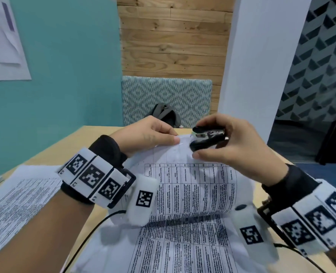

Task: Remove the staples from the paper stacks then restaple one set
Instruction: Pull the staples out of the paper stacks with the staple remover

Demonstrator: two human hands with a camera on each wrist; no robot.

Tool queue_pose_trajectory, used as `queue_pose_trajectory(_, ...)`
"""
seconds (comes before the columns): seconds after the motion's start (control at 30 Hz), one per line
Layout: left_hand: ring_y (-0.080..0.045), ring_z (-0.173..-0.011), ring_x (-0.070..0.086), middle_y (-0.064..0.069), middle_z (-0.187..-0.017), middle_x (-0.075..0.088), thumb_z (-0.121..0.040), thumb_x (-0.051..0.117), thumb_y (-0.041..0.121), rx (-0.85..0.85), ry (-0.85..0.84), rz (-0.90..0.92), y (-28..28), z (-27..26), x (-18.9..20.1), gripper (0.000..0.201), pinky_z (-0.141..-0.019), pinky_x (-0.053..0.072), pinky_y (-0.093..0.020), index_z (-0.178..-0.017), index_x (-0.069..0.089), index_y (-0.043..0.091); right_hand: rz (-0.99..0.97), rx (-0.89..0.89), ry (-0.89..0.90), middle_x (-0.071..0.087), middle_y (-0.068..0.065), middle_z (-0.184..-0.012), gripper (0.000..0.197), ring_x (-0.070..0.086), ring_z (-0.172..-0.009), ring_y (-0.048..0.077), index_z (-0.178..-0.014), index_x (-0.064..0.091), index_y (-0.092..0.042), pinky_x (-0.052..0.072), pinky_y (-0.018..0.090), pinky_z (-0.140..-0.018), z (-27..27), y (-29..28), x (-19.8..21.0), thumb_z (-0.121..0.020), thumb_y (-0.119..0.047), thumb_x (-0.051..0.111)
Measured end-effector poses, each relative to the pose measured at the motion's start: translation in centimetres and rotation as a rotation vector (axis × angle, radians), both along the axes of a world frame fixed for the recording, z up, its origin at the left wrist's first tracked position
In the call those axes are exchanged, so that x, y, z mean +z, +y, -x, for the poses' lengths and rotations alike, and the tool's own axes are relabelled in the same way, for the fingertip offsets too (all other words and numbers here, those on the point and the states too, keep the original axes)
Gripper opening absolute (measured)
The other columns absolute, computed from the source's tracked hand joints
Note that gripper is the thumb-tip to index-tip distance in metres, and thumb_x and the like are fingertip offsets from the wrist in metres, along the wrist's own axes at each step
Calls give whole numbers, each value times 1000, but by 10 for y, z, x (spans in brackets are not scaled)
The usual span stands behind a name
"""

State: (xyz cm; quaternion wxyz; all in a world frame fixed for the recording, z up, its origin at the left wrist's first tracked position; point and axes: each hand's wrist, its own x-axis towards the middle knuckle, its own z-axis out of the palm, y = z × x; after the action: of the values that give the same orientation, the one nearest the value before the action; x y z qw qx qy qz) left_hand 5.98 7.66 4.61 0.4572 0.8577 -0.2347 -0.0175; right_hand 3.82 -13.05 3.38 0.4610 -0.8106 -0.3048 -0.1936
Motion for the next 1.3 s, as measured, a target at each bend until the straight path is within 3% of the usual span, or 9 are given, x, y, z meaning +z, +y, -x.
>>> queue_pose_trajectory(0.17,-11,-65,47,-5,-71,53,-82,67,30,-23,33,-10,-2,2,2,22,-68,34,-23,-76,68,9,282,-127,-397,66,-7,-95,42,62,-82,17,-102,66,-18,52,43,-64,8,8,-7,-62,-30,70)
queue_pose_trajectory(0.23,-5,-68,54,3,-71,62,-83,67,29,-38,50,-13,-2,2,3,21,-75,39,-22,-76,69,9,291,-75,-442,62,-2,-102,43,62,-83,19,-105,67,-17,54,43,-63,7,9,-9,-64,-28,71)
queue_pose_trajectory(0.33,7,-55,53,16,-55,59,-89,58,17,-46,64,-2,-4,4,4,21,-62,38,-7,-69,64,14,308,-27,-463,59,2,-102,43,62,-82,22,-107,67,-15,55,43,-62,5,9,-11,-65,-22,72)
queue_pose_trajectory(0.57,-9,-89,57,-7,-90,64,-87,57,14,-58,112,63,-6,6,4,14,-89,42,-19,-81,66,5,250,60,-368,57,-1,-99,40,60,-83,19,-106,67,-19,54,37,-53,3,6,-8,-68,-13,73)
queue_pose_trajectory(0.63,-11,-88,56,-9,-91,63,-86,59,14,-48,123,85,-8,6,4,13,-87,43,-21,-80,66,5,248,64,-362,56,-4,-99,39,59,-84,16,-107,67,-18,54,36,-53,4,6,-8,-69,-16,73)
queue_pose_trajectory(0.77,-3,-72,58,4,-71,66,-84,59,12,-47,155,120,-9,6,4,16,-69,44,-11,-70,66,11,277,59,-394,56,-5,-98,41,59,-80,18,-108,67,-17,53,35,-55,4,6,-7,-68,-16,73)
queue_pose_trajectory(0.97,-10,-76,57,-2,-74,64,-67,63,21,-59,178,189,-10,7,4,14,-72,47,-14,-72,66,8,289,46,-434,58,-4,-96,38,60,-80,16,-106,68,-16,54,37,-57,4,5,-7,-68,-17,73)
queue_pose_trajectory(1.13,-17,-88,58,-15,-93,64,-70,63,19,-65,186,196,-9,6,3,19,-88,47,-21,-80,67,2,289,42,-455,57,-1,-87,34,59,-72,24,-102,69,-14,52,40,-52,2,5,-8,-69,-18,74)
queue_pose_trajectory(1.3,-15,-86,59,-12,-91,65,-69,63,20,-91,196,210,-9,8,5,21,-81,48,-15,-80,67,3,273,25,-510,57,1,-80,28,57,-64,27,-95,70,-11,49,40,-50,1,4,-8,-70,-20,74)
